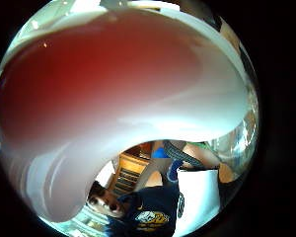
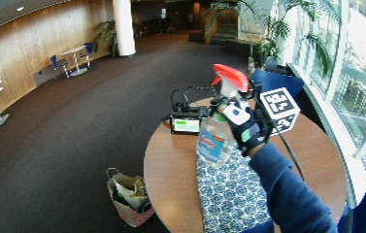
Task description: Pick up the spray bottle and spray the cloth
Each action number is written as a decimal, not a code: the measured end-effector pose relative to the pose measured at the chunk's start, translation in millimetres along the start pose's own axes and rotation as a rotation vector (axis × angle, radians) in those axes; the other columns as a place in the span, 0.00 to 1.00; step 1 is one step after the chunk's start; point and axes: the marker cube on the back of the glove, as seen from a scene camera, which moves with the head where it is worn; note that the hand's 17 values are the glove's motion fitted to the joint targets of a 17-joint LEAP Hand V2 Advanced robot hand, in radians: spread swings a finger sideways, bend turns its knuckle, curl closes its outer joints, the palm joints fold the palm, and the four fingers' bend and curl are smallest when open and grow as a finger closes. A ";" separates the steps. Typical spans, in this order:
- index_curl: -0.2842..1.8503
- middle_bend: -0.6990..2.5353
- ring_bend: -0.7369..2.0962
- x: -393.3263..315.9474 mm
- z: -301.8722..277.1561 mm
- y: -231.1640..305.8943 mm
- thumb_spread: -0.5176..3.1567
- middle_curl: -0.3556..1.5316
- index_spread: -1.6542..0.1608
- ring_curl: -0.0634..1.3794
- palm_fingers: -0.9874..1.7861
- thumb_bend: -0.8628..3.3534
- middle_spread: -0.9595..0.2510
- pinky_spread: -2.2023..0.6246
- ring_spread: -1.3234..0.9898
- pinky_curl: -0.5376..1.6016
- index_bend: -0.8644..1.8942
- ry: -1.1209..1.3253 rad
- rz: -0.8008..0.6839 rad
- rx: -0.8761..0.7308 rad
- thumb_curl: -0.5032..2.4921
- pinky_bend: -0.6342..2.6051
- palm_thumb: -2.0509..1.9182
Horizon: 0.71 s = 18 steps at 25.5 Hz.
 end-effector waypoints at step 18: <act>0.31 0.34 0.42 56.8 44.8 5.5 0.35 0.44 0.75 0.33 0.69 0.20 0.64 0.73 0.48 0.41 0.35 0.096 0.078 -0.057 0.39 0.28 0.75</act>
